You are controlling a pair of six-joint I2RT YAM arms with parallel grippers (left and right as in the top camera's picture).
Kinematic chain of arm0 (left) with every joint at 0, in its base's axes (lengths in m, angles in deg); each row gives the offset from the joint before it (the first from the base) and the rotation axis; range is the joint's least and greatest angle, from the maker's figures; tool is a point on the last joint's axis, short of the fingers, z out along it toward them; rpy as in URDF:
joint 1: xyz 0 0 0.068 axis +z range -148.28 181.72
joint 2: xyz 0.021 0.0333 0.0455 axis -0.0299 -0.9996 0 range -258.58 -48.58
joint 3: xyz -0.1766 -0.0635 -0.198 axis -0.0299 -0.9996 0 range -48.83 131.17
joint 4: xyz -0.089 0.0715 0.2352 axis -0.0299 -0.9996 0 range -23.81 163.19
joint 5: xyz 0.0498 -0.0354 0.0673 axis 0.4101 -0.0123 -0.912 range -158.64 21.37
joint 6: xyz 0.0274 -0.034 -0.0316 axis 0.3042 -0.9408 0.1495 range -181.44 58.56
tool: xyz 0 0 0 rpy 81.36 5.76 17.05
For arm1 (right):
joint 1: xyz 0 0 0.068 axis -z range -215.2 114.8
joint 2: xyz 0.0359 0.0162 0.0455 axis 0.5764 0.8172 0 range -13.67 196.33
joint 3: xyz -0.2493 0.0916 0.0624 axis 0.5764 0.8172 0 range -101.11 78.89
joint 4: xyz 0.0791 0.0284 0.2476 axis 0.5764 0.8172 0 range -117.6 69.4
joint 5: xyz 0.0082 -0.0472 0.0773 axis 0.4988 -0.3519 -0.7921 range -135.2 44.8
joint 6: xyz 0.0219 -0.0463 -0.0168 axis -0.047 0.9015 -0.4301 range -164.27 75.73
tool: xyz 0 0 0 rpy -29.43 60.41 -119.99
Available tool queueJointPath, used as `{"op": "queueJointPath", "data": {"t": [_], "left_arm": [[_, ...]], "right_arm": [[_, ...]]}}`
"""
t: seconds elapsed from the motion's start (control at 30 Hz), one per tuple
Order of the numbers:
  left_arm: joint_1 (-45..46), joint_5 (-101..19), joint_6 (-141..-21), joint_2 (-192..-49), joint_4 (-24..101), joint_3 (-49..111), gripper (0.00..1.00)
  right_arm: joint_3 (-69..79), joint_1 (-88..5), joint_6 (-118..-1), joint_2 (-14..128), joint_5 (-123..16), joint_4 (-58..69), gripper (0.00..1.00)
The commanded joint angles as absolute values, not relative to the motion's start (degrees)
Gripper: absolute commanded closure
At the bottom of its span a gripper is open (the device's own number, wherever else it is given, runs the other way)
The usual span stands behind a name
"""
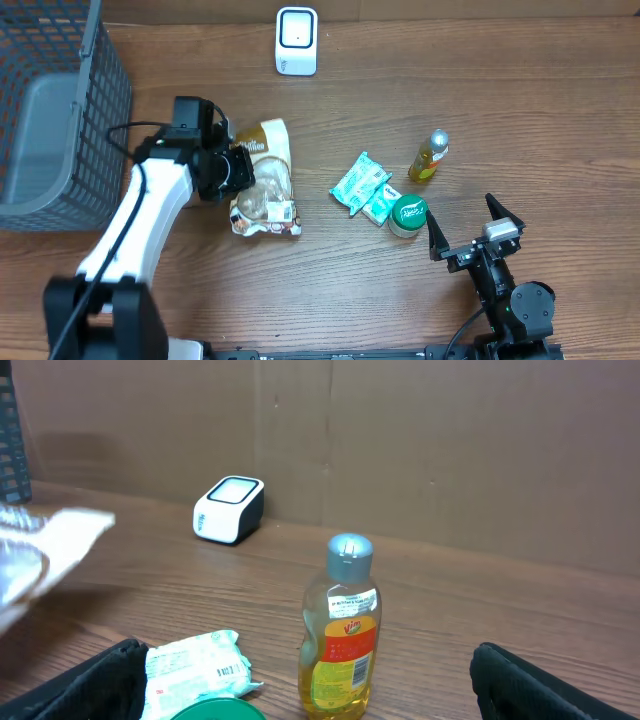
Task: Scan the item barcode
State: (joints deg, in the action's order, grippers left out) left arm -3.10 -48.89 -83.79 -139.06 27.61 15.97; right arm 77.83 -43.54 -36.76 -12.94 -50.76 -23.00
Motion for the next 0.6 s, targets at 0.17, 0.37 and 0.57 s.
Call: {"op": "queueJointPath", "data": {"t": [0.17,0.37,0.57], "left_arm": [[-2.7,-34.6,-87.6,-127.2,31.8,17.5,0.96],[-2.8,-21.3,-94.2,-125.8,32.9,17.5,0.96],[-2.8,-9.2,-94.5,-126.1,32.9,17.5,0.96]], "right_arm": [[78.4,-43.4,-36.9,-13.5,-50.4,-23.2,0.0],[78.4,-43.4,-36.9,-13.5,-50.4,-23.2,0.0],[78.4,-43.4,-36.9,-13.5,-50.4,-23.2,0.0]]}}
